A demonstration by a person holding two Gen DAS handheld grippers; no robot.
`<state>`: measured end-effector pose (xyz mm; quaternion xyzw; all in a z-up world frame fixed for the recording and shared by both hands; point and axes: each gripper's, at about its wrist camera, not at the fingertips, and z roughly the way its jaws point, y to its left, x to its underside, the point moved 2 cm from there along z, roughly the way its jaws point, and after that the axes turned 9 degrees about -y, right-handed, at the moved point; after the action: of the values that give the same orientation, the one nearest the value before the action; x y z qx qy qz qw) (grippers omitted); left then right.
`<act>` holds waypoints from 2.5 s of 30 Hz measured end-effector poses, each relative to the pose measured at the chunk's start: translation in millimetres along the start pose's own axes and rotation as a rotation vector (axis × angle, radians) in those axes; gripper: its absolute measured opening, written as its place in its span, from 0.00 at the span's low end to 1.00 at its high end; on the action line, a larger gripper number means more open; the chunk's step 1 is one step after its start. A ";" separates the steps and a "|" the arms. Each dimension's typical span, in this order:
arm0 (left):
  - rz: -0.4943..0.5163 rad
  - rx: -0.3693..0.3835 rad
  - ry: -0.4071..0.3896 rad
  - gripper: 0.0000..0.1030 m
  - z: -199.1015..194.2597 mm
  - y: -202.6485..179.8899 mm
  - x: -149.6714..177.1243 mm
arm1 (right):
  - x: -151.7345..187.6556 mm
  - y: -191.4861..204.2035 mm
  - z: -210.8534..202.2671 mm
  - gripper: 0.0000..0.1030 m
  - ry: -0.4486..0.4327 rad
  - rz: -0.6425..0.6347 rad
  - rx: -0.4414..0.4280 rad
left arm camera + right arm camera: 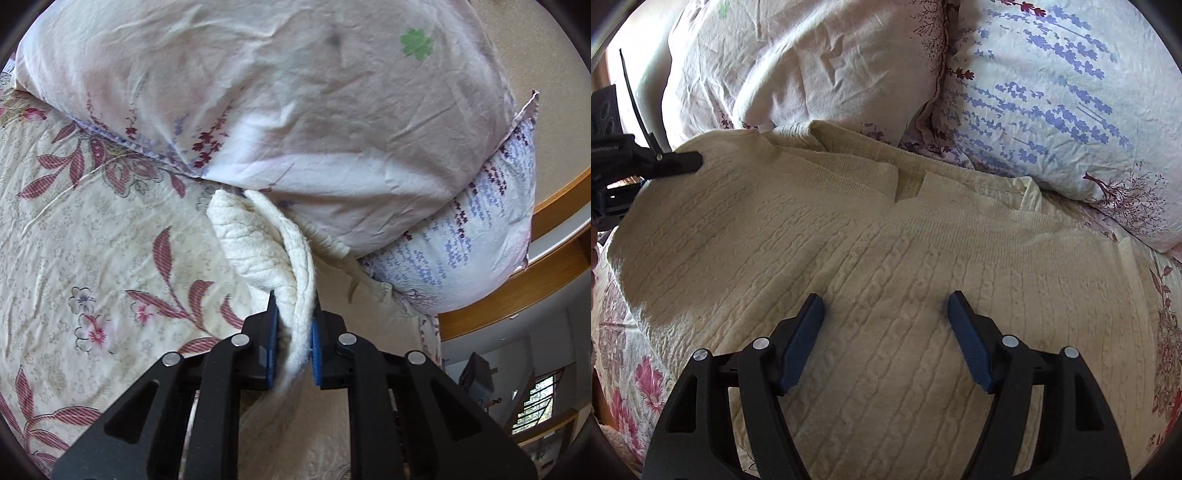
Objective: Fold small clothes
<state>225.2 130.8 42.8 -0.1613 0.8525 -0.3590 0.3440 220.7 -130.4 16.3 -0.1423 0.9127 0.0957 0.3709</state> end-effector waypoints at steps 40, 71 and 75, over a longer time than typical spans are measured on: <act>-0.120 0.487 0.373 0.13 138.1 -214.2 89.5 | 75.1 -204.5 -119.0 0.79 -0.117 0.572 0.171; 0.731 0.002 0.165 0.88 49.3 -183.4 134.5 | 40.8 -241.1 -89.3 0.13 -0.024 0.756 -0.099; 0.742 0.002 0.178 0.88 65.0 -191.6 148.2 | 28.2 -239.5 -92.1 0.08 -0.071 0.694 -0.066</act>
<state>170.8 -111.4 78.8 0.1905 0.8792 -0.2236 0.3752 220.7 -387.0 44.9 0.1680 0.8895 0.2504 0.3432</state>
